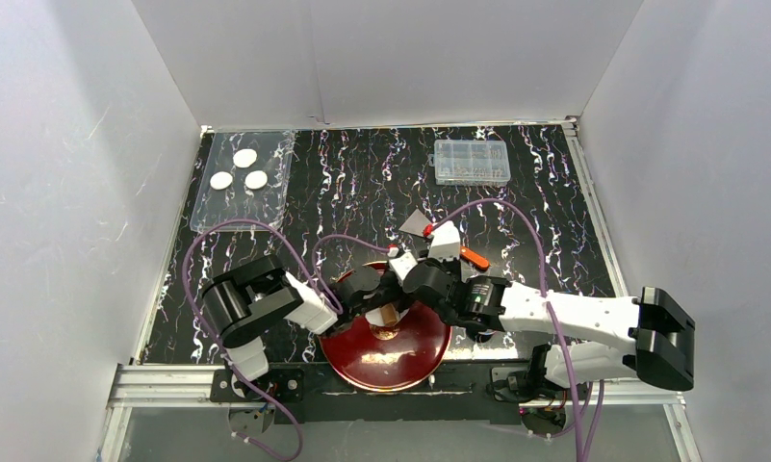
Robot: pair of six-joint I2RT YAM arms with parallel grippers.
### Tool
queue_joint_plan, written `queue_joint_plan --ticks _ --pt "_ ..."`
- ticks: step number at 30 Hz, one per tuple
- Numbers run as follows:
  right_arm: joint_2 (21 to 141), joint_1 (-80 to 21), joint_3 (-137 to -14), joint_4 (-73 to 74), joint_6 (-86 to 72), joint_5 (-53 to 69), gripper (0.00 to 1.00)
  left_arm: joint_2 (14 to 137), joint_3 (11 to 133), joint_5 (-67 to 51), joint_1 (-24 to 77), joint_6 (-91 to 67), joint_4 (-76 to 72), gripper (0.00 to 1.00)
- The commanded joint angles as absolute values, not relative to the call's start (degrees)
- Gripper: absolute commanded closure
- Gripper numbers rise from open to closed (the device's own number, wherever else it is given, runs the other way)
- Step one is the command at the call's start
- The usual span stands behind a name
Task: Roll out the dumpling wrappers from the dough
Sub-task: Flatten out the dough on the work surface.
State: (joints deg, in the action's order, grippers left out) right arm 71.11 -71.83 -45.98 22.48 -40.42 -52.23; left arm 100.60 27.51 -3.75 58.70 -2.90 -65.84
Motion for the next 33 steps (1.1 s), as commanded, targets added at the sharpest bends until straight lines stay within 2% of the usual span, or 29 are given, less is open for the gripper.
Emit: queue_joint_plan --ticks 1,27,33 --pt "79.09 -81.3 -46.16 14.4 -36.31 -25.06 0.99 104.37 27.78 5.33 59.59 -10.29 -44.88 1.0" --pt "85.44 -80.71 -51.98 10.47 -28.58 -22.37 0.99 95.69 20.78 8.52 57.05 -9.75 -43.15 1.0" --pt "82.93 -77.82 -53.82 11.07 -25.84 -22.77 0.99 89.3 22.79 7.83 56.57 1.21 -43.99 1.0"
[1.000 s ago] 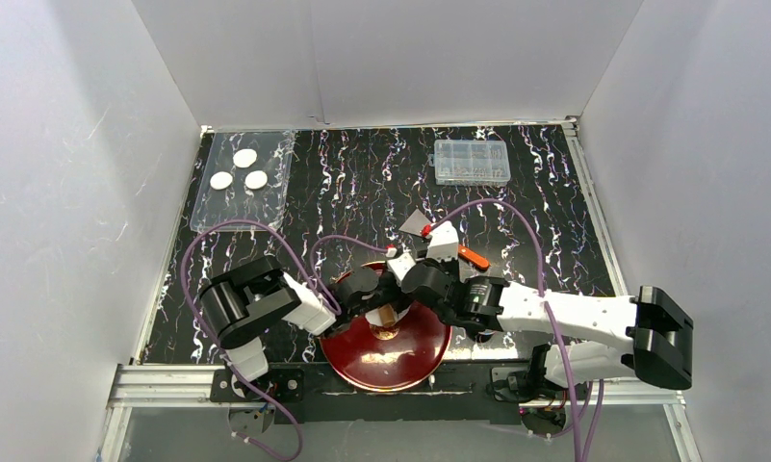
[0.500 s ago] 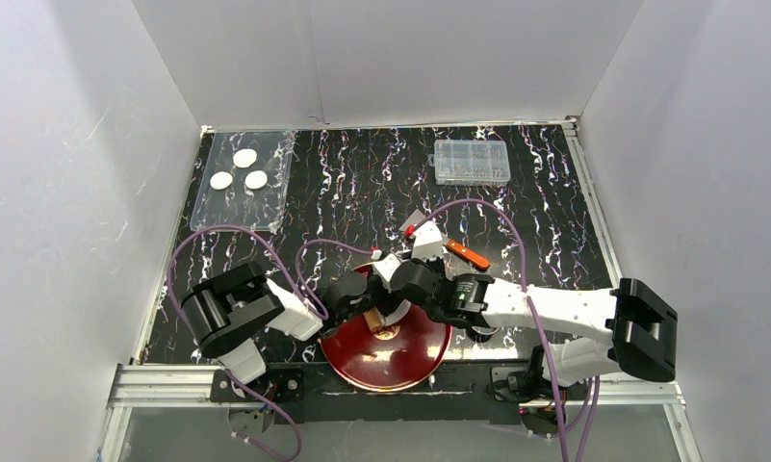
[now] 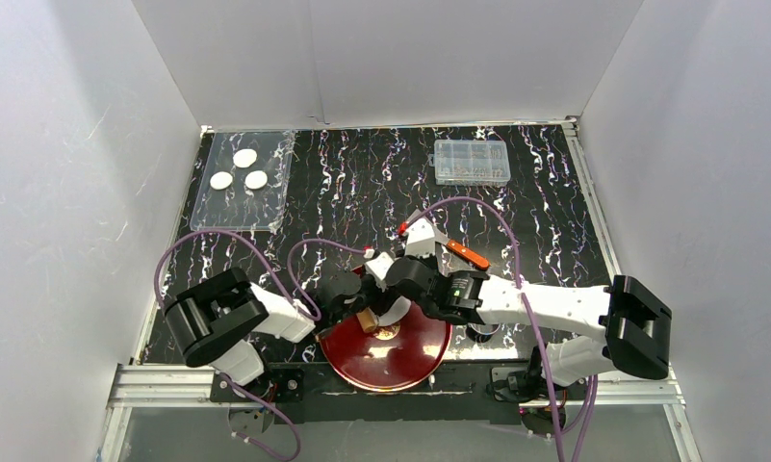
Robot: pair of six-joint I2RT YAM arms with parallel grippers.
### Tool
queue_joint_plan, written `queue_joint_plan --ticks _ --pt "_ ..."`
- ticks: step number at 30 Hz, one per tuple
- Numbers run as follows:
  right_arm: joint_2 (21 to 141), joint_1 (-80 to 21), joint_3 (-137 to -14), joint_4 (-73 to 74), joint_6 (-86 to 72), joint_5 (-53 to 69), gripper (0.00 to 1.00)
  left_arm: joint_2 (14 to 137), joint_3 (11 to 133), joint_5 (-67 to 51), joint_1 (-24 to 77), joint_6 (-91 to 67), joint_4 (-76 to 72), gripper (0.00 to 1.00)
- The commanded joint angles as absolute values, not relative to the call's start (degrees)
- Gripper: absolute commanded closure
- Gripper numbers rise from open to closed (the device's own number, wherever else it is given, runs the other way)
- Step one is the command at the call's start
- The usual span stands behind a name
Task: Roll out the dumpling wrappers from the dough
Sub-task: Flatten out the dough on the work surface.
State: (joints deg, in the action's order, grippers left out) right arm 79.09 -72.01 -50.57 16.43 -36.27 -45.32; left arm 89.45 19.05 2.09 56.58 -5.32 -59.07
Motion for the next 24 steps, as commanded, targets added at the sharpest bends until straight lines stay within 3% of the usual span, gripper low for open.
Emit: queue_joint_plan --ticks 1,8,21,24 --pt "82.18 -77.04 -54.25 11.12 -24.97 -22.76 0.99 88.59 23.56 7.64 56.27 3.27 -43.76 1.0" --pt "77.93 -73.71 -57.75 13.97 -20.17 -24.41 0.99 88.58 27.65 0.65 54.8 6.44 -48.0 1.0" --pt "65.9 -68.89 -53.64 17.23 -20.73 -24.96 0.99 92.88 33.43 -12.64 55.15 4.31 -53.19 0.99" --pt "64.12 -67.88 -51.89 17.24 -20.57 -23.41 0.99 92.94 33.41 -14.54 55.19 3.9 -53.86 0.81"
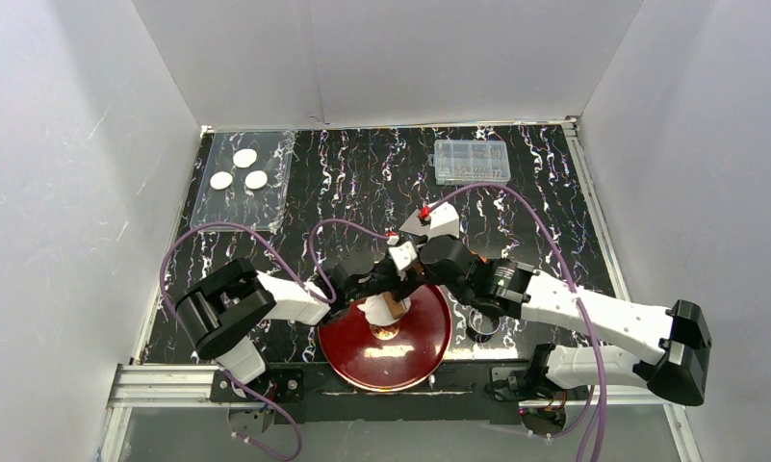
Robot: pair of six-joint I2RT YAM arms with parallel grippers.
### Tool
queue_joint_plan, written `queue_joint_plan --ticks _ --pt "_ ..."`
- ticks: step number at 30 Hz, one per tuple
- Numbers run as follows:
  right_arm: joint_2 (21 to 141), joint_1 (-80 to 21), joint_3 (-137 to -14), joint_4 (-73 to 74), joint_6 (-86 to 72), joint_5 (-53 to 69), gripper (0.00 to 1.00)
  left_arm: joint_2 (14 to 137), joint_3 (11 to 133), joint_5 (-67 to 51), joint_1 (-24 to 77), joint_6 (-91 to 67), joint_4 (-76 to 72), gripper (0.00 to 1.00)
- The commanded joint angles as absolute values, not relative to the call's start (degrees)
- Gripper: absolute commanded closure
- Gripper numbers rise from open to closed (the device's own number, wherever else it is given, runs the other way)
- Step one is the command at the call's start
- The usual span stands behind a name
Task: Roll out the dumpling wrappers from the dough
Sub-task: Flatten out the dough on the work surface.
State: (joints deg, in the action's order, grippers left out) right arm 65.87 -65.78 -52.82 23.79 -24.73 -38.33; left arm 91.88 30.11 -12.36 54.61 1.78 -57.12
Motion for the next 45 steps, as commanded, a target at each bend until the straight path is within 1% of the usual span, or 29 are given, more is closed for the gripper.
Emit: queue_joint_plan --ticks 1,4,5,12,15,16,18,19,20,21,23,24,28,30,35,38,42,45 --pt "63.48 -67.79 -51.24 17.37 -21.13 -23.37 0.99 93.03 33.3 -15.52 55.18 3.66 -54.02 0.72" --pt "61.08 -67.32 -48.05 16.39 -23.26 -22.42 0.99 93.31 33.33 -17.73 55.17 2.47 -53.85 0.52" --pt "60.08 -67.17 -47.02 15.43 -23.88 -21.67 0.99 93.34 33.41 -18.06 55.17 2.04 -53.69 0.5" --pt "55.94 -66.59 -43.32 14.2 -27.24 -21.16 0.99 93.03 34.07 -21.12 55.14 1.26 -53.26 0.43" --pt "54.68 -66.28 -43.56 14.69 -27.39 -21.46 0.99 91.19 35.21 -24.6 55.11 1.57 -52.79 0.43" --pt "54.25 -66.19 -43.63 15.02 -27.6 -21.67 0.99 90.7 35.55 -25.44 55.11 1.66 -52.81 0.43" --pt "53.24 -66.1 -43.39 14.5 -27.77 -22.39 0.99 90.57 35.98 -25.83 55.11 0.78 -52.61 0.52" --pt "52.79 -66.05 -43.16 14.06 -28.17 -22.88 0.99 90.62 36.09 -26.76 55.11 0.69 -52.2 0.53" --pt "52.92 -66.02 -43.23 13.47 -28.27 -22.53 0.99 90.82 36.12 -26.96 55.11 0.87 -50.96 0.57" --pt "53.42 -66.01 -43.31 12.54 -28.32 -21.81 0.99 90.96 36.08 -25.44 55.1 0.88 -49.56 0.67" --pt "54.86 -66.01 -43.76 11.6 -28.59 -21.07 0.99 90.63 35.6 -23.98 55.02 2.29 -49.76 0.95" --pt "55.01 -66.02 -43.89 11.0 -28.43 -20.9 0.99 90.57 35.61 -22.78 55.03 3.08 -49.58 1.0" --pt "56.84 -66.03 -46.41 9.29 -27.53 -18.91 0.99 90.52 34.59 -17.64 54.63 7.76 -54.83 1.0" --pt "58.0 -66.01 -48.34 8.73 -27.18 -17.99 0.99 89.72 34.09 -17.19 54.24 9.09 -58.54 1.0" --pt "60.54 -66.01 -46.55 5.78 -27.15 -17.13 0.99 91.78 32.53 -14.85 54.19 5.47 -56.03 1.0" --pt "62.4 -66.07 -44.74 5.58 -29.57 -15.74 0.99 92.05 30.08 -14.24 54.21 3.61 -55.54 1.0" --pt "64.19 -66.69 -40.87 1.74 -33.21 -12.62 0.99 92.59 26.2 -13.22 54.19 3.71 -56.49 1.0" --pt "66.31 -68.13 -41.36 2.95 -34.49 -12.56 0.99 92.68 23.55 -12.31 54.14 2.91 -57.15 1.0"
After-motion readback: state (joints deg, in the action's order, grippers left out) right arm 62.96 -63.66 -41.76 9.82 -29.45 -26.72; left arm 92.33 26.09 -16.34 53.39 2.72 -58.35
